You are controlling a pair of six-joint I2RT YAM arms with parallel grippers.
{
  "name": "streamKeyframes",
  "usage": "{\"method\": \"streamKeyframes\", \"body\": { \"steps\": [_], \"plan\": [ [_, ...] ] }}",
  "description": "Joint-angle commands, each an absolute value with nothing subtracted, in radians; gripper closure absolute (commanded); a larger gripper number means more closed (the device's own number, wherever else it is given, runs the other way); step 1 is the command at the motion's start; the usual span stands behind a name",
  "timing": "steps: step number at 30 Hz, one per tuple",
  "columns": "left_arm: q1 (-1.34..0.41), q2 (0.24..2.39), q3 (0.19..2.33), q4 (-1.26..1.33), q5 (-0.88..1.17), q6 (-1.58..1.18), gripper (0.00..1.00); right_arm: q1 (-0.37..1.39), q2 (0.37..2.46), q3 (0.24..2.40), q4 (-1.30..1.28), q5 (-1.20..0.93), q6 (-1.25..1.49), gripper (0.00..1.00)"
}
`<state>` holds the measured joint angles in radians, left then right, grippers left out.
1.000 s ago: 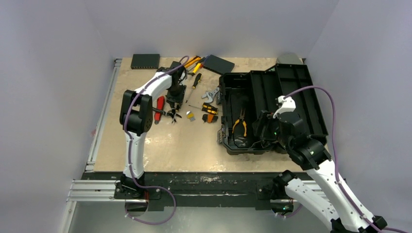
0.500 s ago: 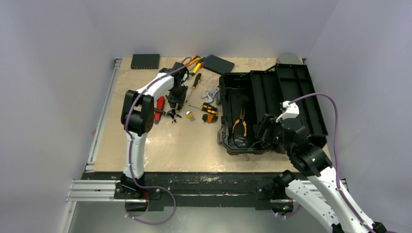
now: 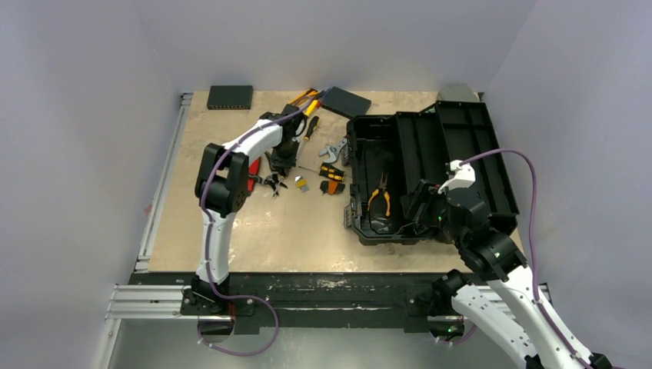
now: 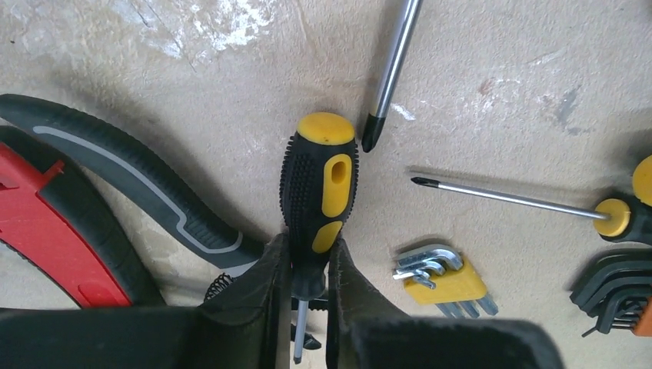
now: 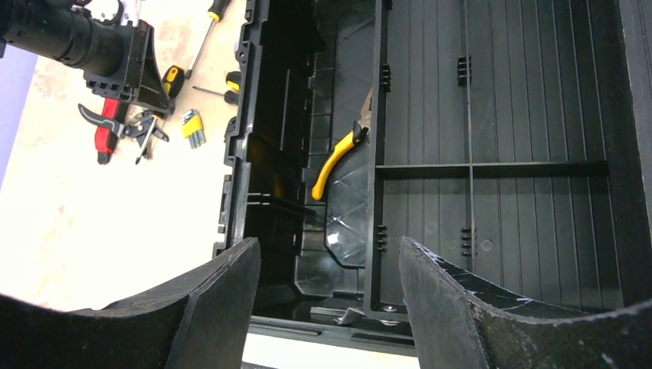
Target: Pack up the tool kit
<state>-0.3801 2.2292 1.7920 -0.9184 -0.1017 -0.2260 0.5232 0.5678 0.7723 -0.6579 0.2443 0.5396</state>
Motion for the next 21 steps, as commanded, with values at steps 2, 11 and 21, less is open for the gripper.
{"method": "streamKeyframes", "body": {
  "steps": [2,11,21],
  "plan": [
    [-0.387,2.092,1.733,-0.907,-0.118,-0.291,1.00,0.524,0.548,0.776,-0.628,0.258,0.554,0.35],
    [-0.471,1.742,1.571,-0.720,0.112,-0.484,1.00,0.524,0.524,0.783,-0.621,0.296,0.550,0.35],
    [-0.639,1.808,1.649,-0.336,0.471,-0.839,1.00,0.525,0.542,0.996,-0.797,0.546,0.527,0.33]
  ]
}}
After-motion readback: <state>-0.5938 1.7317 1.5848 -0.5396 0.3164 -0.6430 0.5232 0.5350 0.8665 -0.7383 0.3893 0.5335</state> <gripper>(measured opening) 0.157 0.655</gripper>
